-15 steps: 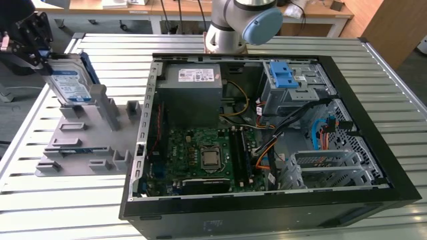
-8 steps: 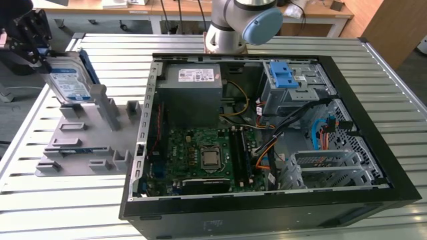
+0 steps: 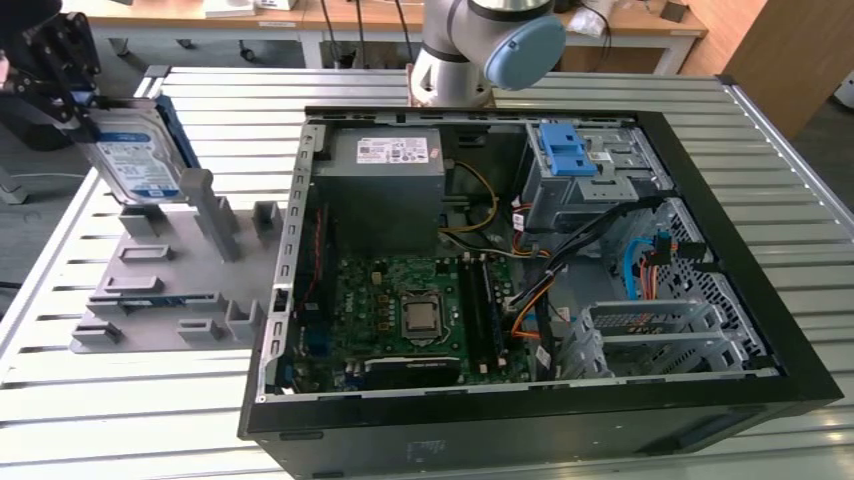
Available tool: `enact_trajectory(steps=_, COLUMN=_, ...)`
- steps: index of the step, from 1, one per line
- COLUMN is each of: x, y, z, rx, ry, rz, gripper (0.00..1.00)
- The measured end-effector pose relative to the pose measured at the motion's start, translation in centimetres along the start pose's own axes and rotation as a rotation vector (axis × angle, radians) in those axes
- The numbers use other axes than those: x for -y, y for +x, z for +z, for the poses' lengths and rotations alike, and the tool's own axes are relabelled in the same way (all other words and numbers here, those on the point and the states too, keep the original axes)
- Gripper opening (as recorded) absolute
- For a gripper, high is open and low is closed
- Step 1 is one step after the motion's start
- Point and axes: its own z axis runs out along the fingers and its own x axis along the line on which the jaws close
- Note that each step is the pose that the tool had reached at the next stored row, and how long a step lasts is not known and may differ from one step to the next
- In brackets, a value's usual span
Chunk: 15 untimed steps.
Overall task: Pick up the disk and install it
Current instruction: 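Pick up the disk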
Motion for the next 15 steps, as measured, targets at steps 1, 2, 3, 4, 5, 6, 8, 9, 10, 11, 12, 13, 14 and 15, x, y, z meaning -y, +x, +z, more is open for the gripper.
enact_trajectory(steps=1, x=0.00, y=0.00, z=-0.07, rx=0.0001, ry=0.0001, rz=0.000, gripper=0.36)
enact_trajectory(steps=2, x=0.00, y=0.00, z=-0.13, rx=0.0001, ry=0.0001, rz=0.000, gripper=0.36)
enact_trajectory(steps=3, x=0.00, y=-0.01, z=-0.21, rx=0.0000, ry=0.0000, rz=0.000, gripper=0.36)
enact_trajectory(steps=4, x=0.00, y=-0.01, z=-0.28, rx=0.0000, ry=0.0001, rz=0.000, gripper=0.36)
enact_trajectory(steps=5, x=-0.01, y=-0.01, z=-0.35, rx=0.0000, ry=0.0001, rz=0.000, gripper=0.36)
enact_trajectory(steps=6, x=-0.01, y=-0.01, z=-0.42, rx=0.0000, ry=0.0001, rz=0.000, gripper=0.36)
enact_trajectory(steps=8, x=-0.01, y=-0.01, z=-0.57, rx=0.0000, ry=0.0002, rz=0.000, gripper=0.36)
enact_trajectory(steps=9, x=-0.01, y=-0.01, z=-0.63, rx=0.0000, ry=0.0002, rz=0.000, gripper=0.36)
enact_trajectory(steps=10, x=-0.01, y=-0.02, z=-0.70, rx=0.0000, ry=0.0002, rz=0.000, gripper=0.36)
enact_trajectory(steps=11, x=-0.01, y=-0.02, z=-0.77, rx=0.0001, ry=0.0003, rz=0.000, gripper=0.36)
enact_trajectory(steps=12, x=-0.02, y=-0.02, z=-0.84, rx=0.0001, ry=0.0003, rz=0.000, gripper=0.36)
enact_trajectory(steps=13, x=-0.02, y=-0.02, z=-0.90, rx=0.0001, ry=0.0002, rz=0.000, gripper=0.36)
enact_trajectory(steps=14, x=-0.02, y=-0.02, z=-0.97, rx=0.0000, ry=0.0003, rz=0.000, gripper=0.36)
enact_trajectory(steps=15, x=-0.02, y=-0.02, z=-1.03, rx=0.0001, ry=0.0003, rz=0.000, gripper=0.36)
